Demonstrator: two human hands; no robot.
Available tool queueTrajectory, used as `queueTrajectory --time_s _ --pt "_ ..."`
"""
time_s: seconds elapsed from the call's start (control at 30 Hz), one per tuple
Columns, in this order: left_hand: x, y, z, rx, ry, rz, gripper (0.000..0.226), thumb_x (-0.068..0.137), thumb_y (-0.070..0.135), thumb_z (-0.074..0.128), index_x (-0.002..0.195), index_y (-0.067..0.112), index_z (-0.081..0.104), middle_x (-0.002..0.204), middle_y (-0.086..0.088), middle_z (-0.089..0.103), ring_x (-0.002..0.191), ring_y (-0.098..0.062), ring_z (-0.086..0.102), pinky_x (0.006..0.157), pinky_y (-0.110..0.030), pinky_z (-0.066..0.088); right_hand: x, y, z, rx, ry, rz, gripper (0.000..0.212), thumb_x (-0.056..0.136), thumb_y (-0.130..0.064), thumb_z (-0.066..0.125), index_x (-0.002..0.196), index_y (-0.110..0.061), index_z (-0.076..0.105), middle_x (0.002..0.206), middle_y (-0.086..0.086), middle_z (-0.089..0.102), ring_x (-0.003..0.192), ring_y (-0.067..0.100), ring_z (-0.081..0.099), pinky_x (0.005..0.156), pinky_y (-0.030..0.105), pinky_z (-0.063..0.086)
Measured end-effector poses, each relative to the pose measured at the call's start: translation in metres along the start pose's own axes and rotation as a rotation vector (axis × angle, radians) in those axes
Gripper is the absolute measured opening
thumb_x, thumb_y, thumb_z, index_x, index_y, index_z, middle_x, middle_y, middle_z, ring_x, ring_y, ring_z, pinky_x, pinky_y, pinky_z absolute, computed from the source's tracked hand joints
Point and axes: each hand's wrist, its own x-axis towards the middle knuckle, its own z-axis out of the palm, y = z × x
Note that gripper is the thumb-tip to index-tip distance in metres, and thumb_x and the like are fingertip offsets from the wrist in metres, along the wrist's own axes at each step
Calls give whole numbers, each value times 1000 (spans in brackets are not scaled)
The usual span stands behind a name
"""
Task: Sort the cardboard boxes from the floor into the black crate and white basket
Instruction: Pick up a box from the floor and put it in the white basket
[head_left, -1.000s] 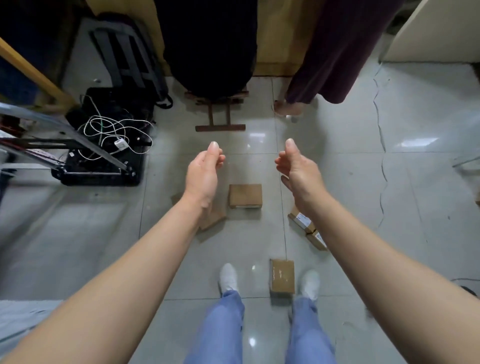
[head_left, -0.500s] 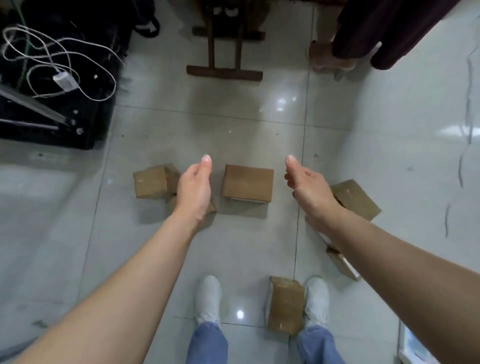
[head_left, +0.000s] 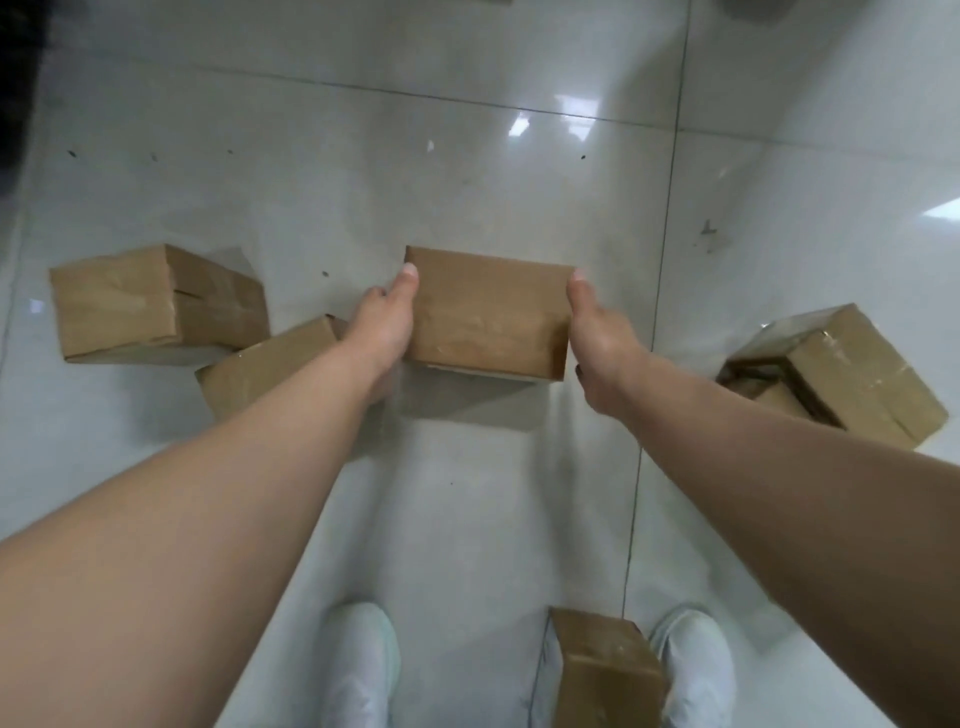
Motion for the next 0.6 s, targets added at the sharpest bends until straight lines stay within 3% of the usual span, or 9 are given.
queueTrajectory --time_s 0.07,0.2,0.27,0.37,0.53,0.6 --pt "3 -1 8 -164 -7 -79 58 95 52 43 127 5 55 131 -11 57 120 -26 54 105 -40 41 8 3 1 64 -60 20 57 94 -60 34 125 -15 50 104 -3 51 92 14 52 94 30 40" --pt "-21 16 7 -287 -21 -134 55 90 56 47 108 6 62 119 -14 64 109 -30 61 98 -47 47 -17 -6 -8 89 -24 -1 36 96 -57 35 97 -23 48 80 -11 52 69 1 49 68 21 43" --pt "-42 32 -1 -335 -35 -144 50 89 57 48 93 9 62 114 -14 66 104 -31 64 95 -49 48 -39 -17 -17 133 -37 -31 38 95 -57 37 101 -22 50 89 -8 58 74 3 55 80 26 46" --pt "-87 66 -27 -390 -41 -146 53 89 56 49 106 7 62 118 -14 64 108 -31 62 98 -50 46 -89 -49 -34 153 -32 -45 48 93 -60 39 112 -19 55 104 -3 62 92 14 61 95 33 46" --pt "-184 129 -92 -498 -62 -122 43 96 47 46 88 9 63 104 -9 69 103 -27 65 98 -48 48 -201 -118 -60 113 2 -124 46 92 -62 38 82 -20 54 80 -15 57 74 1 55 69 23 41" --pt "-225 157 -123 -512 -76 -109 41 96 48 44 92 12 63 101 -4 69 98 -23 66 97 -41 49 -251 -146 -70 123 -25 -154 45 91 -63 38 84 -23 58 91 -11 63 83 4 59 76 25 43"
